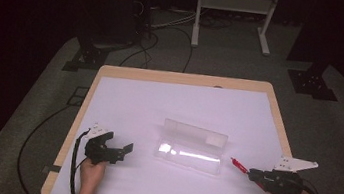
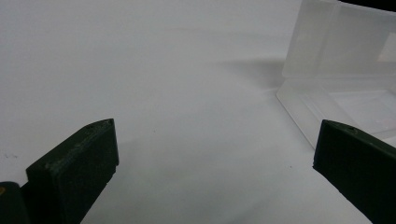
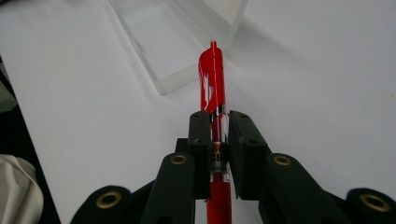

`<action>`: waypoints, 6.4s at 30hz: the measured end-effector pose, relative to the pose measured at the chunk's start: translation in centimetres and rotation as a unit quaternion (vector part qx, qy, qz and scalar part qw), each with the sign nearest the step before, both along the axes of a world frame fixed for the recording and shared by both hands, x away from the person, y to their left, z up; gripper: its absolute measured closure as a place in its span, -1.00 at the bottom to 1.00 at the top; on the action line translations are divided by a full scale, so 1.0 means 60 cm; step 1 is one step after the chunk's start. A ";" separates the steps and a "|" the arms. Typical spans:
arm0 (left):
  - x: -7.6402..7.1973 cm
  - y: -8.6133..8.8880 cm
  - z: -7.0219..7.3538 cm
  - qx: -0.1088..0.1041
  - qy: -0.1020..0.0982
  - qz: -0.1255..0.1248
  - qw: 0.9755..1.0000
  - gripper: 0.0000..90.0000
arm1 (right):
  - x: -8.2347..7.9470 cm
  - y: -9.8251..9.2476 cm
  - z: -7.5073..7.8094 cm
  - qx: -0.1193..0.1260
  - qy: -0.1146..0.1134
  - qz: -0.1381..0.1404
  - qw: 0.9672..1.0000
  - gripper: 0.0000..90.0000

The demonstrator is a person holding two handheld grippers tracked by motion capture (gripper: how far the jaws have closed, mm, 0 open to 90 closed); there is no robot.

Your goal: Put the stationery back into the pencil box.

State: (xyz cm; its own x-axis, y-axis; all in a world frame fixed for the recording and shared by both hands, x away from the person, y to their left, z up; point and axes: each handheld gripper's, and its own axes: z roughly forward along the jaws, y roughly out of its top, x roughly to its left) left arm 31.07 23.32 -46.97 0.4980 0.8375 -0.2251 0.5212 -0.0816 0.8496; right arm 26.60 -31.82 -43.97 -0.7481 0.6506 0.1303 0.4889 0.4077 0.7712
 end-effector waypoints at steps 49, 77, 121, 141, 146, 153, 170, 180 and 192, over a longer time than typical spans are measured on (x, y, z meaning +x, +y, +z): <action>0.000 0.000 0.000 -0.001 0.000 0.000 1.000 -1.00 | 0.036 0.089 0.066 0.008 -0.023 0.086 0.996 0.76; -0.001 0.000 0.000 -0.001 0.000 -0.001 1.000 -1.00 | 0.073 0.159 0.074 -0.003 -0.025 0.129 0.991 0.76; -0.001 0.001 0.000 -0.002 0.000 -0.001 1.000 -1.00 | 0.118 0.218 0.052 -0.017 -0.007 0.145 0.989 0.76; 0.000 0.001 0.000 -0.003 0.001 -0.001 1.000 -1.00 | 0.132 0.235 0.036 -0.020 0.003 0.150 0.989 0.76; 0.000 0.001 0.001 -0.004 0.001 0.000 1.000 -1.00 | 0.135 0.239 0.031 -0.021 0.007 0.151 0.988 0.76; -0.001 0.001 0.001 -0.004 0.001 -0.001 1.000 -1.00 | 0.139 0.242 0.026 -0.021 0.010 0.151 0.988 0.76; 0.000 0.001 0.000 -0.006 0.001 0.001 1.000 -1.00 | 0.145 0.253 0.013 -0.026 0.018 0.155 0.987 0.76; 0.000 0.001 0.000 -0.006 0.001 0.000 1.000 -1.00 | 0.146 0.261 0.001 -0.031 0.022 0.162 0.986 0.76; 0.000 0.002 0.000 -0.006 0.001 0.000 1.000 -1.00 | 0.146 0.263 -0.012 -0.046 0.036 0.164 0.985 0.75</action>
